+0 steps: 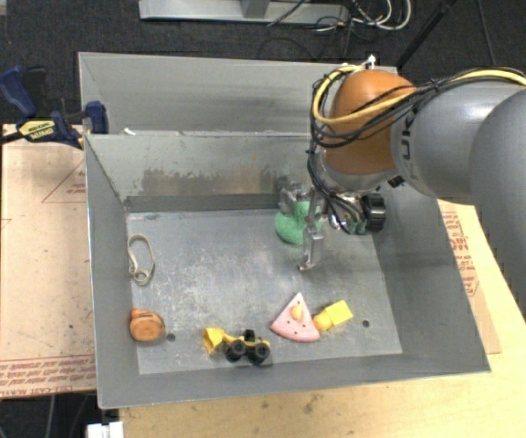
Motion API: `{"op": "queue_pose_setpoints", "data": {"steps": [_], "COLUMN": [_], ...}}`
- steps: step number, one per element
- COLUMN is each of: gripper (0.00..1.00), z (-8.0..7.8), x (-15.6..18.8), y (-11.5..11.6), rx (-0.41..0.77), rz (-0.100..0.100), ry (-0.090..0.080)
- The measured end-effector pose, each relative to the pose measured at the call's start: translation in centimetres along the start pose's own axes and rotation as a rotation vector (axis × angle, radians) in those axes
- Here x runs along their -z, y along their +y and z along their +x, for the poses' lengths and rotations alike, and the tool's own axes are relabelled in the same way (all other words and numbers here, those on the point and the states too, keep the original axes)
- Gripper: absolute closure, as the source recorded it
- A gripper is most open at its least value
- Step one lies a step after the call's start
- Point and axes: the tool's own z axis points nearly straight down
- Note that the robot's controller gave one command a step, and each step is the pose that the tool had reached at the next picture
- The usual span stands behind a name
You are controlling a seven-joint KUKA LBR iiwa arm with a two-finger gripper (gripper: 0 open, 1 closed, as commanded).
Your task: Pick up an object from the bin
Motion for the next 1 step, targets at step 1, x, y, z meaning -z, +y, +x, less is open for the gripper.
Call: {"op": "queue_pose_setpoints", "data": {"steps": [1], "gripper": [1.00], "z": [0.07], "x": [0.30], "y": [-1.76], "rx": [-0.129], "rz": [-0.001], "ry": [-0.003]}}
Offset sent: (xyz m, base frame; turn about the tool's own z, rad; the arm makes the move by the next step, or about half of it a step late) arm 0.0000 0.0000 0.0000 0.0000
